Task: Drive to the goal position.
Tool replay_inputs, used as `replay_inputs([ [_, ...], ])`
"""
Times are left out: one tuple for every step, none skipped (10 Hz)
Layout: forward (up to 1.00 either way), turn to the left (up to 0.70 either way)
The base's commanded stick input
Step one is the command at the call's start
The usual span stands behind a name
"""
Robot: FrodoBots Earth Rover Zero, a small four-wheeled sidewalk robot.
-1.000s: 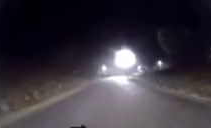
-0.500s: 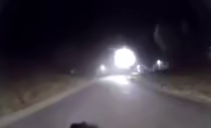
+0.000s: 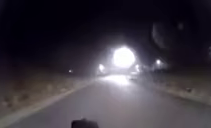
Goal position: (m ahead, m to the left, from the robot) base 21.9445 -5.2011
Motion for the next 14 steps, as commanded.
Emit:
replay_inputs([
  [1.00, 0.11],
  [1.00, 0.11],
  [1.00, 0.07],
  [1.00, 0.05],
  [1.00, 0.05],
  [1.00, 0.05],
  [1.00, 0.05],
  [1.00, 0.05],
  [1.00, 0.05],
  [1.00, 0.05],
  [1.00, 0.05],
  [1.00, 0.05],
  [1.00, 0.02],
  [1.00, 0.00],
])
